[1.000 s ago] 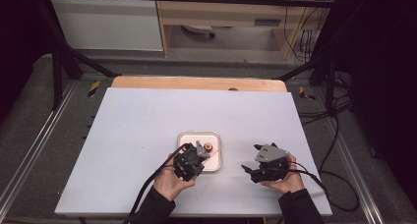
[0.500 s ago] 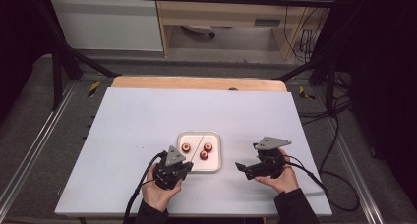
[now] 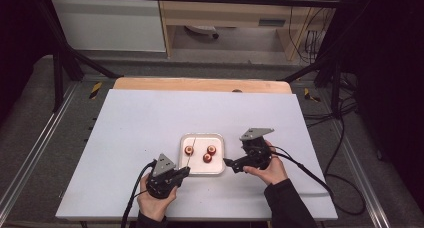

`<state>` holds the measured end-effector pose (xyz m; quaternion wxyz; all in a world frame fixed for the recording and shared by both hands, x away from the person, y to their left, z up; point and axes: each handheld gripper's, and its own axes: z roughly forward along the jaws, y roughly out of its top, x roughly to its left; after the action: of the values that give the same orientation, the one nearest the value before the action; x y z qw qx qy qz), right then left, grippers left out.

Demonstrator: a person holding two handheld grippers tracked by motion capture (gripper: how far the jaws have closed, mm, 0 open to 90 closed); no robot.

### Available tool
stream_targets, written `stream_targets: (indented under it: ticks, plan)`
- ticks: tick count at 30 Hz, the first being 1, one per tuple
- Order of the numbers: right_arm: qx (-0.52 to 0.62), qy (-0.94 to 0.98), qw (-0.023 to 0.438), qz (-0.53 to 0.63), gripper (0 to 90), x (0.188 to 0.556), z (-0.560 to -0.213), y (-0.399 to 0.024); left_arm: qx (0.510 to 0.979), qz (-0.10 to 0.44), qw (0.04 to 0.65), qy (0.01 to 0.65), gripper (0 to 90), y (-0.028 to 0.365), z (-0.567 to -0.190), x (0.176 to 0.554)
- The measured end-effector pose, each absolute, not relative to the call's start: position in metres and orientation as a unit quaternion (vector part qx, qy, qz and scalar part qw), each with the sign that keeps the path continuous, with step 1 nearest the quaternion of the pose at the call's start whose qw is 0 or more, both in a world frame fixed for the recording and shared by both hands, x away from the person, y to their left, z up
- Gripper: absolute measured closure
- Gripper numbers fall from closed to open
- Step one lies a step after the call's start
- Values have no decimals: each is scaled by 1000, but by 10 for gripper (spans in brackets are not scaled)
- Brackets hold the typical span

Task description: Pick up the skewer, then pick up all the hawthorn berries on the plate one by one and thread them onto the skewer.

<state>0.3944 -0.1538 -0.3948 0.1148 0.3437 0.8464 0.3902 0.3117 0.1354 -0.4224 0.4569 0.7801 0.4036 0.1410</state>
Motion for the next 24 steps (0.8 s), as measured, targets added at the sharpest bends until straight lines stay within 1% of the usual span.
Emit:
stream_targets:
  ticks: [11, 18, 20, 24]
  plan:
    - [327, 870, 101, 355, 51, 425, -393, -125, 775, 140, 464, 404, 888, 143, -430, 311]
    - [314, 888, 83, 325, 115, 444, -396, -110, 779, 142, 460, 402, 888, 144, -431, 311]
    - [306, 893, 82, 321, 156, 450, -397, -106, 781, 142, 456, 402, 888, 143, -431, 311]
    - [293, 903, 58, 310, 225, 456, -399, -96, 783, 137, 455, 401, 887, 142, -432, 311]
